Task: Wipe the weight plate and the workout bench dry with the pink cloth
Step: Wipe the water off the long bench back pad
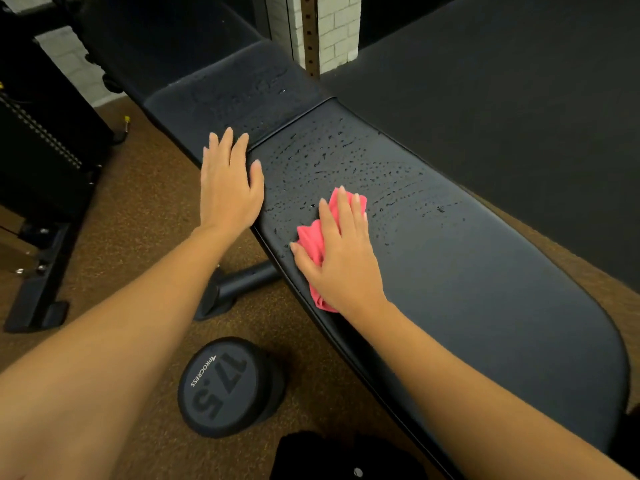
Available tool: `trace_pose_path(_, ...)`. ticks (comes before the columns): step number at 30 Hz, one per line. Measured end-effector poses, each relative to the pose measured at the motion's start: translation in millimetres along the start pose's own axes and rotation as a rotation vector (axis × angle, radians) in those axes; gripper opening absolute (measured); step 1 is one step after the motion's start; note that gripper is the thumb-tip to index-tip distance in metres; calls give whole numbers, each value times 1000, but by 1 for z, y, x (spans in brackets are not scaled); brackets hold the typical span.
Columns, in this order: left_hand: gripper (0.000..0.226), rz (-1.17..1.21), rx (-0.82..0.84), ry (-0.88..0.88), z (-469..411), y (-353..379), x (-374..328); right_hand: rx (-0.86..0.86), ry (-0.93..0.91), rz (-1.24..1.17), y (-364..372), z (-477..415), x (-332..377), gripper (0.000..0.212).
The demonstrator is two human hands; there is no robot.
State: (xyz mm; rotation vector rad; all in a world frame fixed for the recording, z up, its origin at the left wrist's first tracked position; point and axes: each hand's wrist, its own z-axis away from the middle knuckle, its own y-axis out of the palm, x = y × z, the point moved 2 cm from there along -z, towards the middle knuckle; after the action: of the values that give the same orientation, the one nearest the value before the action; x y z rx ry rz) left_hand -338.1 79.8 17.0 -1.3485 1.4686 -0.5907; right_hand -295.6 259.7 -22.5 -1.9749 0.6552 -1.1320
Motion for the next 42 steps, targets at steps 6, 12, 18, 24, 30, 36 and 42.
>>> trace_pose_path(6,50,-63,110,15,-2,-7,-2,80,-11,44,-5,38,14,68)
trace_pose_path(12,54,-267,287,12,-29,-25,14,185,-23,68,-7,21,22,68)
trace_pose_path(18,57,-272,368,90,-32,-24,27,206,-26,88,7,-30,38,71)
trace_pose_path(24,59,-275,367,78,-30,-19,29,225,-101,52,-1,12,40,69)
trace_pose_path(30,63,-270,373,81,-32,-19,31,188,-104,25,2,9,42,64)
trace_pose_path(36,58,-264,390,82,-33,-17,31,159,-32,7,16,-44,49,64)
trace_pose_path(42,57,-270,382,77,-32,-16,31,191,-89,8,9,-15,46,67)
